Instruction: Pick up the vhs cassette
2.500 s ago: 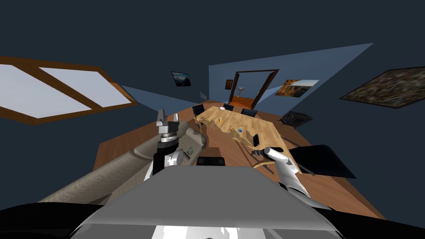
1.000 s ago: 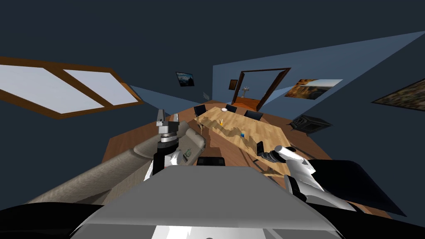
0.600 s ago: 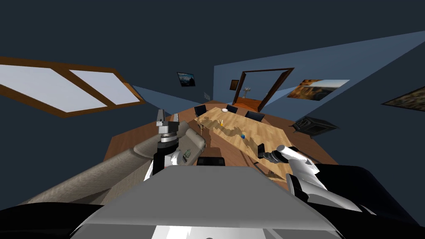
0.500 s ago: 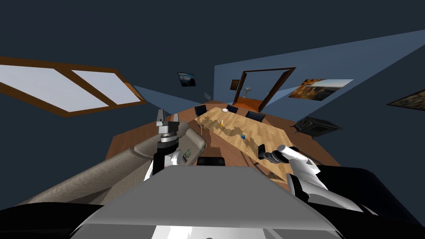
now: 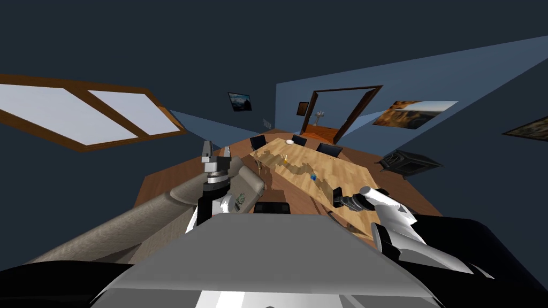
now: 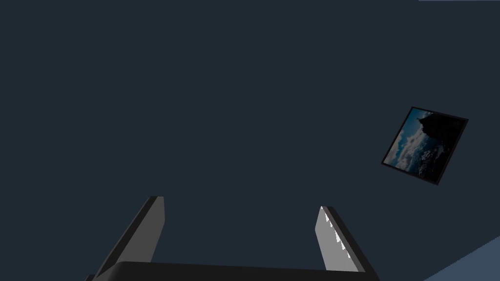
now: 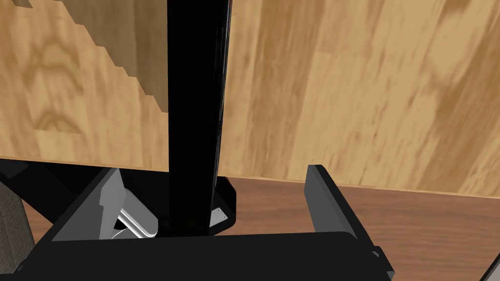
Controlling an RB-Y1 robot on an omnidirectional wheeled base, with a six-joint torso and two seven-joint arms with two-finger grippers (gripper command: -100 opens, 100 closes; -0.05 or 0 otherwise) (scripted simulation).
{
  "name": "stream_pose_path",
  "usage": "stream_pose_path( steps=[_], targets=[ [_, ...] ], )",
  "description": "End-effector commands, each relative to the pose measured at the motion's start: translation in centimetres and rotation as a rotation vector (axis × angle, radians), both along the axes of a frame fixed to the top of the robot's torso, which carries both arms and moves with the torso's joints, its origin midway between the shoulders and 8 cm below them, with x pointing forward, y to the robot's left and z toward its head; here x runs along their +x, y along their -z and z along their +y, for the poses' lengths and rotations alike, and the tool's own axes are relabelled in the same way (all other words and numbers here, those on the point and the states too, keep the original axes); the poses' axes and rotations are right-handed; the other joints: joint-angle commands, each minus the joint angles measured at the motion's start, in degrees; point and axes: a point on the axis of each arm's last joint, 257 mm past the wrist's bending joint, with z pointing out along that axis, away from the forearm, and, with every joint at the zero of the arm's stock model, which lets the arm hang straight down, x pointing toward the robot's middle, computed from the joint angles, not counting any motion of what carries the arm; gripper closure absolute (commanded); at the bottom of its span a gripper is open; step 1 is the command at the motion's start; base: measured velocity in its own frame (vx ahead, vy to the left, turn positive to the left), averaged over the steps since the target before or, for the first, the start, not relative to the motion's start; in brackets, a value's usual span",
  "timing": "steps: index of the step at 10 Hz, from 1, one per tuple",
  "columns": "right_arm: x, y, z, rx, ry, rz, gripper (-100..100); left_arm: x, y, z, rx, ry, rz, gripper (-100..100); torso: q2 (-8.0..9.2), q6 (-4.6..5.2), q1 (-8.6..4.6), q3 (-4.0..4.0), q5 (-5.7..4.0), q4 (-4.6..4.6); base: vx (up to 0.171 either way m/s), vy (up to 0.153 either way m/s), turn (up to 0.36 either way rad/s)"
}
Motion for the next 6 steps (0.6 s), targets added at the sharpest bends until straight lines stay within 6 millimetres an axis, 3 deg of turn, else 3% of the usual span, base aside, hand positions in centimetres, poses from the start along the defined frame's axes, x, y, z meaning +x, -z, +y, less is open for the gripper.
stream_pose_path(
  steps=[1,4,6],
  targets=[
    [-0.24,-0.45,-0.15,0.015,0.027,0.007,-100,0.0,0.0,0.0,0.0,0.0,0.0,0,0.0,0.0,0.0,0.0,0.0,0.0,0.057,-0.041,-0.027],
    [-0.41,-0.84,-0.27,0.026,0.048,0.012,-100,0.0,0.0,0.0,0.0,0.0,0.0,0,-0.14,-0.04,-0.14,-0.07,-0.02,-0.02,0.027,-0.028,0.073],
    [-0.52,-1.14,-0.37,0.035,0.064,0.016,-100,0.0,0.0,0.0,0.0,0.0,0.0,0,-0.14,0.01,-0.12,-0.08,-0.02,-0.03,0.044,-0.031,-0.039]
  ],
)
